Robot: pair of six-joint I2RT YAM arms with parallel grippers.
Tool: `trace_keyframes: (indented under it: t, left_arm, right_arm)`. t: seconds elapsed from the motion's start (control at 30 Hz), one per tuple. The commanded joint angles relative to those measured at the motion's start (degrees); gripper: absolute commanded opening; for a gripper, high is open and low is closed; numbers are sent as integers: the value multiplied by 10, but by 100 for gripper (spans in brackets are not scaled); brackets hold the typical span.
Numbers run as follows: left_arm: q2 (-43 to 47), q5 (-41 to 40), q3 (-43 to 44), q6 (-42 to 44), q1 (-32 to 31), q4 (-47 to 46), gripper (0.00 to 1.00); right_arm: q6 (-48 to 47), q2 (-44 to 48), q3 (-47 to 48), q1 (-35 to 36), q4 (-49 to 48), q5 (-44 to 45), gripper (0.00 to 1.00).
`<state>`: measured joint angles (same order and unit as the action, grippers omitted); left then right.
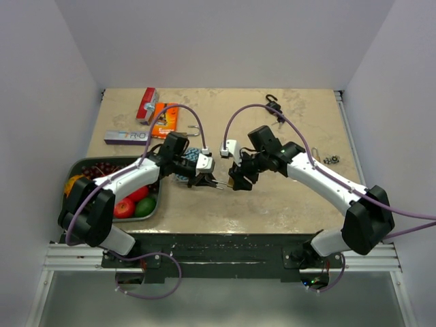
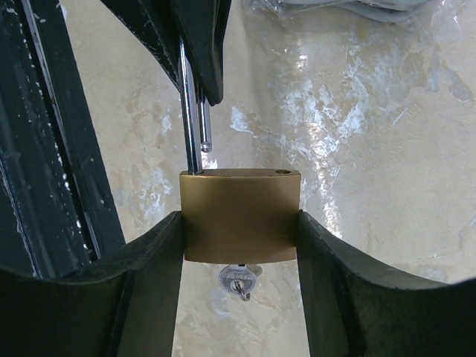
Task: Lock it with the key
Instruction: Lock the lock.
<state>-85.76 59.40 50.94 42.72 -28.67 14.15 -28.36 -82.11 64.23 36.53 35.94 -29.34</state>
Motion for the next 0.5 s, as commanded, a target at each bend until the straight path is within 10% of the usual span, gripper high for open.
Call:
trace_keyframes:
  t: [0.0,0.03,0.13,0.47]
  left_arm:
    - [7,5,33,26,0,-5,0]
    - [9,2,34,14,3,-10,0]
    - [21,9,31,-33,15,-43,0]
    - [24,25,76,-42,30,-6,0]
  right_arm:
    - [30,13,44,3,-14,-46,17]
    - [38,13,43,-2,-15,-46,59]
    - [74,24,30,-30,-37,-60,99]
    - [35,111,0,-77,-56,-74,99]
